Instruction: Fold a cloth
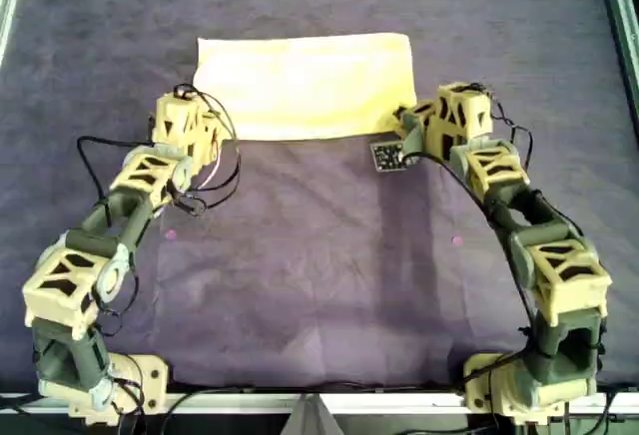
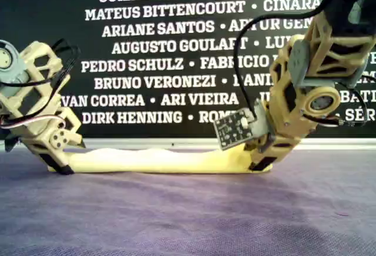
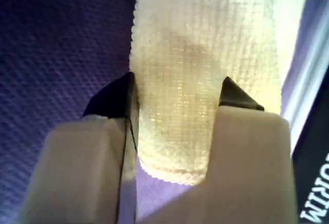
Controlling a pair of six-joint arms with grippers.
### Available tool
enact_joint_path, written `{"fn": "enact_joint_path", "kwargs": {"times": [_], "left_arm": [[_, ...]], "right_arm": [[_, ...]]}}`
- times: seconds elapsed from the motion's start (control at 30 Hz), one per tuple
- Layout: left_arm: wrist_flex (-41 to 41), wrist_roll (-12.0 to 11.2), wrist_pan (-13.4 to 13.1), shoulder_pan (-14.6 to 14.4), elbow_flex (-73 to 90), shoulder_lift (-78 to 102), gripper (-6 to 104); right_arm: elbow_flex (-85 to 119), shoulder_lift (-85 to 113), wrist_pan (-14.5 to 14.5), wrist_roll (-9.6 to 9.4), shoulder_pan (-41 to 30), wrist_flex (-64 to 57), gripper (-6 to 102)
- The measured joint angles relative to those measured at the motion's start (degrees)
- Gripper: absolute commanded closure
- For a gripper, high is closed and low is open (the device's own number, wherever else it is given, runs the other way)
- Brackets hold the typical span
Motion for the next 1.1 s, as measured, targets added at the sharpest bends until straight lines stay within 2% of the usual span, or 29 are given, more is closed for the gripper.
{"fn": "enact_joint_path", "kwargs": {"times": [0.37,0.47,0.53,0.63,0.87,0.97,1.03,1.1], "left_arm": [[-0.18,0.0,0.09,0.35,0.0,0.0,12],[-0.18,0.0,0.09,0.35,0.0,0.0,15],[-0.18,0.0,0.09,0.35,0.0,0.0,23],[-0.18,0.0,0.09,0.35,0.0,0.0,38],[-0.18,0.0,0.53,0.44,-0.26,0.0,79],[-0.18,0.0,0.62,0.44,-1.67,-0.35,95],[-0.18,0.0,0.62,0.44,-2.99,-0.79,101],[-0.18,0.0,0.62,0.44,-3.69,-0.79,100]], "right_arm": [[-5.63,-4.48,0.18,0.0,-0.53,-0.09,32],[-5.63,-4.57,0.18,0.0,-0.44,-0.09,32],[-5.63,-4.57,0.18,0.0,-0.44,-0.09,35],[-5.63,-4.57,0.18,0.0,-0.35,-0.09,44],[-5.63,-4.57,0.18,0.18,-0.35,-0.09,84],[-5.63,-4.57,0.18,0.18,-0.26,-0.09,96],[-5.63,-4.57,0.18,0.18,-0.18,-0.09,99],[-5.63,-4.57,0.18,0.18,-0.09,-0.09,98]]}}
